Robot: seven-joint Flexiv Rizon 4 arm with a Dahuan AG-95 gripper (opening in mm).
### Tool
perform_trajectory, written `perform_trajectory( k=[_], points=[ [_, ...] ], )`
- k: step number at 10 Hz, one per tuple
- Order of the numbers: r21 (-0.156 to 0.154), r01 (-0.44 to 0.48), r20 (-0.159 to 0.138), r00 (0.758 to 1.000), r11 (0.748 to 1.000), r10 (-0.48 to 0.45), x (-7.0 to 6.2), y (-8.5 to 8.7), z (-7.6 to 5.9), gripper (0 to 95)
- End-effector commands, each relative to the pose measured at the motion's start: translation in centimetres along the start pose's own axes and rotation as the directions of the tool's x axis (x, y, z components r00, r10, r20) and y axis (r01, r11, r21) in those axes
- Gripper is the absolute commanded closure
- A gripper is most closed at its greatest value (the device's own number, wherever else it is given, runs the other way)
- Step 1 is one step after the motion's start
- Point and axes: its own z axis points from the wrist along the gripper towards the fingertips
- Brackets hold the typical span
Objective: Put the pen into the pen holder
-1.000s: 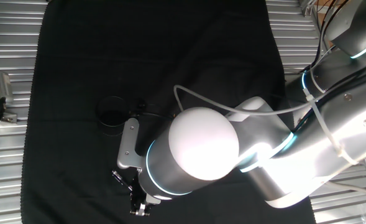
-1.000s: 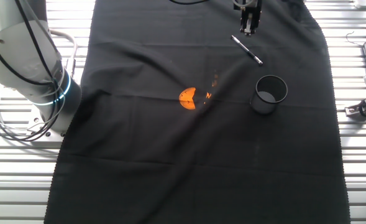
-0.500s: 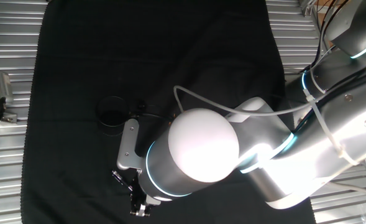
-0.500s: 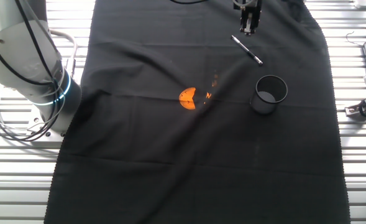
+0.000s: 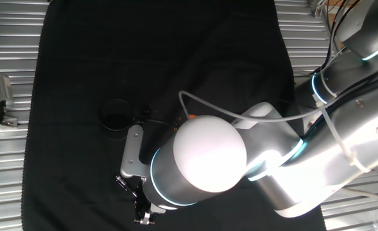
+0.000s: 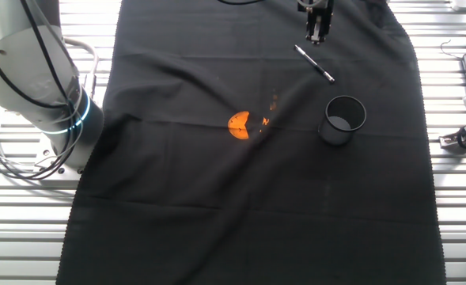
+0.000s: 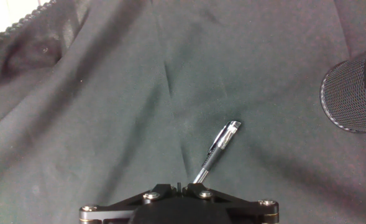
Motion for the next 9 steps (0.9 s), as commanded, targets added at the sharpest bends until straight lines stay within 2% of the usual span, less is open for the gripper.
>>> perform_trajectory(
  k=[1,3,4,9],
  points=[
    [0.006,0.000,0.005,1.000,1.000,0.000,0.05,0.09,0.06,95.0],
    [0.006,0.000,0.007,1.000,1.000,0.000,0.16,0.29,0.27,95.0],
    [0.006,0.000,0.008,1.000,1.000,0.000,0.19,0.29,0.32,76.0],
    [0.009,0.000,0.008,1.000,1.000,0.000,0.33,0.25,0.72,76.0]
  ],
)
